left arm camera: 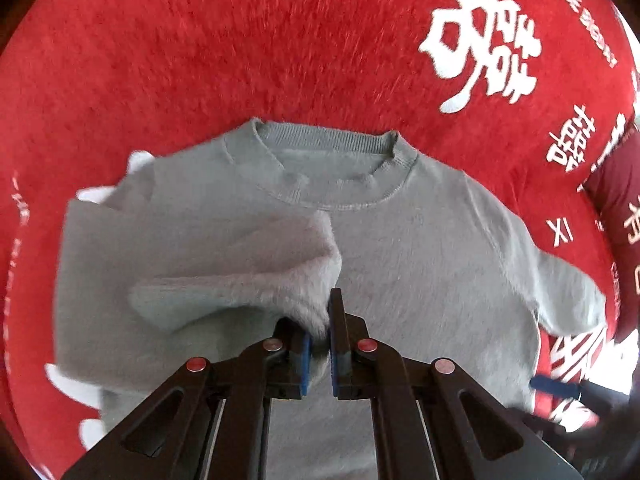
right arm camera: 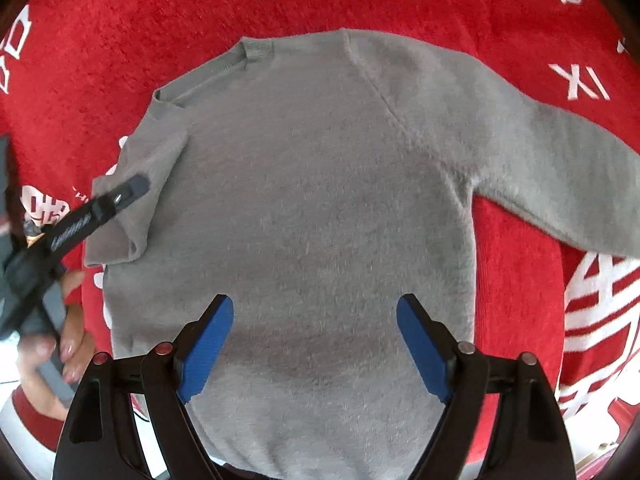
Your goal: Fold small clothes
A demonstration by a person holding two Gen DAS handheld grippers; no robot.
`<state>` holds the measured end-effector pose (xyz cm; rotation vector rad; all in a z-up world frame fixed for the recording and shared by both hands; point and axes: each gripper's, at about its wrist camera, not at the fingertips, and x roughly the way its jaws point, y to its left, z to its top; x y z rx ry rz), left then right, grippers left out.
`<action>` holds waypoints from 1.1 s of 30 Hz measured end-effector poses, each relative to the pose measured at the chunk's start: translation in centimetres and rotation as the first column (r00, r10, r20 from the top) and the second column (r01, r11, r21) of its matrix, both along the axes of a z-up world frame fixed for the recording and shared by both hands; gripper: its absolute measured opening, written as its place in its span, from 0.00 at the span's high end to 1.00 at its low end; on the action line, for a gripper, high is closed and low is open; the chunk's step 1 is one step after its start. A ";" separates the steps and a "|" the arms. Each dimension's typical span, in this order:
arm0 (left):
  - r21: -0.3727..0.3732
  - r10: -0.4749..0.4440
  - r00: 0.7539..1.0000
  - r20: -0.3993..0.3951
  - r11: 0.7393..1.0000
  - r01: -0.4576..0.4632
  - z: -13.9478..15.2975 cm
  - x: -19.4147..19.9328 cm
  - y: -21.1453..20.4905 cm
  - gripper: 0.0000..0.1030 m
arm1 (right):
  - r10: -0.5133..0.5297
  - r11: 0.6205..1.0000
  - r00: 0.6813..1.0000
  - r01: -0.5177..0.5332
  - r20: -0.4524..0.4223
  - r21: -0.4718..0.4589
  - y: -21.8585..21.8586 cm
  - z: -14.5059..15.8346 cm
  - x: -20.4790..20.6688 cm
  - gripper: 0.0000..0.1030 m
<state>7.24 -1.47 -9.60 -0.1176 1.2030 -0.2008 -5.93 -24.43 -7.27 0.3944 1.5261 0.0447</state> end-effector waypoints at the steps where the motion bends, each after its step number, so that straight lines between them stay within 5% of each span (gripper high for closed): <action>1: 0.007 -0.002 1.000 0.008 1.000 0.002 0.6 -0.4 0.6 0.64 | 0.013 1.000 1.000 -0.013 0.012 -0.006 0.4 0.3 0.4 0.16; 2: 0.022 0.011 1.000 0.022 1.000 -0.012 1.5 -1.0 1.7 0.18 | 0.027 1.000 0.999 -0.026 0.023 -0.010 1.0 0.6 0.8 0.15; 3: 0.038 0.029 0.999 0.037 0.999 -0.031 2.3 -1.0 2.5 0.04 | 0.056 0.998 0.997 -0.055 0.046 -0.019 1.8 1.1 1.5 0.16; 8: 0.116 0.093 0.993 0.073 0.988 -0.101 4.1 -1.7 8.1 0.00 | 0.253 0.967 0.955 -0.244 0.156 -0.080 8.1 3.1 4.5 0.15; 12: 0.156 0.206 0.979 0.003 0.967 -0.204 2.3 -1.5 13.6 0.00 | 0.490 0.868 0.847 -0.451 0.208 -0.209 15.2 3.4 5.6 0.16; 17: 0.183 0.314 0.949 -0.027 0.935 -0.304 0.2 -1.7 17.9 0.00 | 0.752 0.631 0.634 -0.616 0.179 -0.471 22.6 1.1 5.2 0.16; 19: 0.190 0.324 0.945 -0.038 0.931 -0.311 -0.7 -1.7 18.5 0.00 | 0.806 0.533 0.582 -0.638 0.105 -0.556 24.2 -0.9 5.6 0.23; 20: 0.197 0.321 0.946 -0.041 0.931 -0.307 -1.0 -1.6 18.7 0.00 | 0.818 0.501 0.572 -0.652 0.064 -0.569 24.6 -2.1 6.2 0.56; 21: 0.205 0.318 0.947 -0.040 0.930 -0.304 -1.1 -1.6 18.4 0.00 | 0.810 0.516 0.584 -0.669 0.052 -0.535 24.5 -2.5 6.9 0.94; 24: 0.199 0.316 0.948 -0.024 0.931 -0.305 -1.2 -1.1 18.3 0.00 | 0.650 0.737 0.739 -0.558 0.175 -0.382 20.3 -0.3 9.6 0.91; 27: 0.201 0.317 0.948 -0.028 0.931 -0.305 -1.6 -0.4 17.8 0.00 | 0.372 0.923 0.867 -0.308 0.331 -0.231 12.7 2.7 11.0 0.91; 30: 0.229 0.311 0.949 -0.045 0.928 -0.293 -2.8 0.1 17.2 0.00 | 0.136 0.988 0.945 -0.107 0.297 -0.112 6.0 1.3 11.0 0.91; 33: 0.242 0.319 0.945 -0.073 0.925 -0.293 -3.8 0.4 17.0 0.00 | -0.096 0.995 0.982 0.095 0.161 0.018 -0.1 -3.0 10.0 0.85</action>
